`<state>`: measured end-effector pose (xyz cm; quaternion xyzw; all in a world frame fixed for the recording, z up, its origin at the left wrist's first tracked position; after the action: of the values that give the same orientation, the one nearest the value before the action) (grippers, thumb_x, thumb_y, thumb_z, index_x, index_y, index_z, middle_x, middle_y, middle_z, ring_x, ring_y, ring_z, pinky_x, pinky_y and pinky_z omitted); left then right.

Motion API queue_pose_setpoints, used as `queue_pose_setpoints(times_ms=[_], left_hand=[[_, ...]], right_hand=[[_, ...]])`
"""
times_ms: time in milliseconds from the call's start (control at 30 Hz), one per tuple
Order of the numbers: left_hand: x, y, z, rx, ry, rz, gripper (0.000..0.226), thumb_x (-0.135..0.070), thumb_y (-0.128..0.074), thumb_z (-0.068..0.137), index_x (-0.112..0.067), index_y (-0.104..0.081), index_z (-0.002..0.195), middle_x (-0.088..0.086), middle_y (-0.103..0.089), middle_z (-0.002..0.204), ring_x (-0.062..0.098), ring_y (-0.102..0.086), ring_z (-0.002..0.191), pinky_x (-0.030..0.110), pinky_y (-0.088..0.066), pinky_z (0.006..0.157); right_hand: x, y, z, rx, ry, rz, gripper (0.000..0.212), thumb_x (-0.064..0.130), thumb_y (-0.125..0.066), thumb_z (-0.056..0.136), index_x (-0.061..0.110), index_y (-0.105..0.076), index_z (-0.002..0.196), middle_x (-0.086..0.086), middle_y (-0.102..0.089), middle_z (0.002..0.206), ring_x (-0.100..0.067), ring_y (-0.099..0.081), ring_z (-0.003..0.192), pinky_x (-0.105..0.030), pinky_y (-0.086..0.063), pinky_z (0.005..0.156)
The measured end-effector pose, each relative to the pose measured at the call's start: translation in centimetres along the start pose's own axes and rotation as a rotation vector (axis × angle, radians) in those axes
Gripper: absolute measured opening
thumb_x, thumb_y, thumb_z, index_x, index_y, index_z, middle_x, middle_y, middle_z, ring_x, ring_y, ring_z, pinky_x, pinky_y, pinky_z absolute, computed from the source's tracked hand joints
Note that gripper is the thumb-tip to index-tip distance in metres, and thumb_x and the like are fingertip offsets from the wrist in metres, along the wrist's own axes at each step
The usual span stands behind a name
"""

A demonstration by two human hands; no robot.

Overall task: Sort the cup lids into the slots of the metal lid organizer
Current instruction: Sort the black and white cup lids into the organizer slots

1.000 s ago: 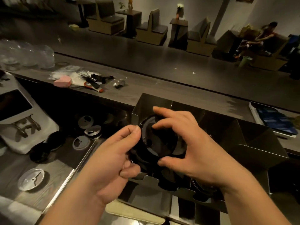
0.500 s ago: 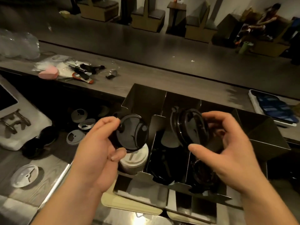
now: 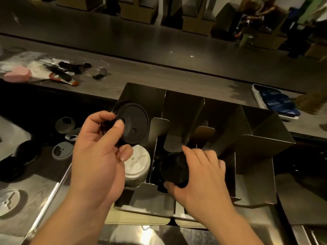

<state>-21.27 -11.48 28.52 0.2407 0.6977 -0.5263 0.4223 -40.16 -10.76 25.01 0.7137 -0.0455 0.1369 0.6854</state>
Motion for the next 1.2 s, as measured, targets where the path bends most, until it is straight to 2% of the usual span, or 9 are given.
queue_pose_setpoints(times_ms=[133,233,367,500,700,900,967,1100,1200], left_hand=[[0.0,0.8,-0.4,-0.008,-0.022,0.01,0.032,-0.003,-0.049,0.098,-0.032,-0.063,0.092,0.012,-0.06,0.106,0.024,-0.045,0.084,0.017,-0.033,0.041],[0.1,1.3,-0.5,-0.028,-0.029,0.019,0.037,-0.003,-0.05,0.099,-0.036,-0.062,0.11,0.008,-0.062,0.11,0.022,-0.048,0.087,0.017,-0.033,0.041],[0.2,1.5,-1.0,-0.028,-0.001,0.014,0.035,-0.006,-0.056,0.093,-0.027,-0.059,0.121,0.009,-0.066,0.109,0.01,-0.051,0.068,0.017,-0.034,0.042],[0.2,1.6,-1.1,0.0,0.012,0.02,0.044,-0.013,-0.063,0.078,-0.021,-0.06,0.122,0.013,-0.064,0.106,0.007,-0.052,0.06,0.018,-0.038,0.043],[0.0,1.6,-1.2,0.04,0.044,0.043,0.036,-0.009,-0.068,0.073,-0.016,-0.063,0.108,-0.003,-0.064,0.083,0.006,-0.051,0.059,0.017,-0.039,0.044],[0.6,1.4,-1.4,0.093,0.127,0.134,0.017,-0.022,-0.067,0.075,-0.016,-0.069,0.09,0.006,-0.074,0.096,0.011,-0.051,0.062,0.017,-0.038,0.043],[0.8,1.3,-1.3,0.102,0.16,0.195,0.017,-0.028,-0.068,0.074,-0.018,-0.072,0.088,0.001,-0.076,0.096,0.01,-0.056,0.068,0.02,-0.042,0.046],[1.4,1.3,-1.1,0.214,0.253,0.346,0.031,-0.035,-0.069,0.07,-0.018,-0.077,0.094,0.007,-0.077,0.098,0.022,-0.066,0.086,0.031,-0.048,0.067],[1.9,0.9,-1.0,0.288,0.28,0.384,0.027,-0.034,-0.068,0.075,-0.017,-0.078,0.095,0.01,-0.077,0.098,0.024,-0.072,0.096,0.038,-0.051,0.084]], right_hand=[[0.3,-2.5,0.7,-0.084,-0.052,-0.09,0.085,0.074,-0.063,0.066,0.027,-0.052,0.136,0.009,-0.059,0.12,-0.021,-0.04,0.112,-0.046,-0.037,0.092],[0.4,-3.2,0.6,-0.107,-0.071,-0.174,0.078,0.073,-0.065,0.063,0.025,-0.061,0.125,0.006,-0.062,0.113,-0.024,-0.04,0.11,-0.048,-0.033,0.089],[0.8,-3.3,0.1,-0.069,-0.072,-0.296,0.07,0.073,-0.065,0.064,0.023,-0.068,0.113,0.002,-0.064,0.105,-0.028,-0.042,0.11,-0.051,-0.032,0.087],[1.5,-2.4,0.3,0.002,-0.044,-0.38,0.064,0.072,-0.06,0.072,0.021,-0.067,0.11,-0.001,-0.062,0.108,-0.029,-0.042,0.113,-0.052,-0.03,0.093],[1.6,-1.5,0.6,0.093,-0.034,-0.42,0.062,0.074,-0.046,0.084,0.024,-0.057,0.12,0.002,-0.054,0.121,-0.029,-0.028,0.123,-0.051,-0.021,0.101],[0.9,-1.2,0.8,0.145,-0.086,-0.38,0.078,0.084,-0.046,0.076,0.03,-0.051,0.131,0.007,-0.052,0.127,-0.024,-0.025,0.124,-0.048,-0.019,0.102],[0.8,-0.6,0.5,0.103,-0.07,-0.35,0.076,0.083,-0.047,0.077,0.032,-0.05,0.134,0.012,-0.052,0.128,-0.022,-0.025,0.128,-0.049,-0.017,0.104],[0.7,1.9,-0.1,-0.278,0.122,0.005,0.049,0.059,-0.062,0.079,0.038,-0.055,0.123,0.02,-0.055,0.122,-0.01,-0.036,0.122,-0.039,-0.026,0.101],[0.9,3.0,-0.4,-0.179,0.304,0.414,0.068,0.048,-0.071,0.077,0.04,-0.042,0.138,0.028,-0.041,0.137,0.003,-0.035,0.134,-0.02,-0.033,0.109]])
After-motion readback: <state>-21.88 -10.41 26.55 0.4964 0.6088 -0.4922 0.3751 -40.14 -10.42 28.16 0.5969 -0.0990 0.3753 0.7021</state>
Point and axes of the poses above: each hand's wrist, its own z-axis towards the middle knuckle, its own y-axis out of the back of the hand, x = y × z, the point moved 3 cm from there along z, towards the middle knuckle
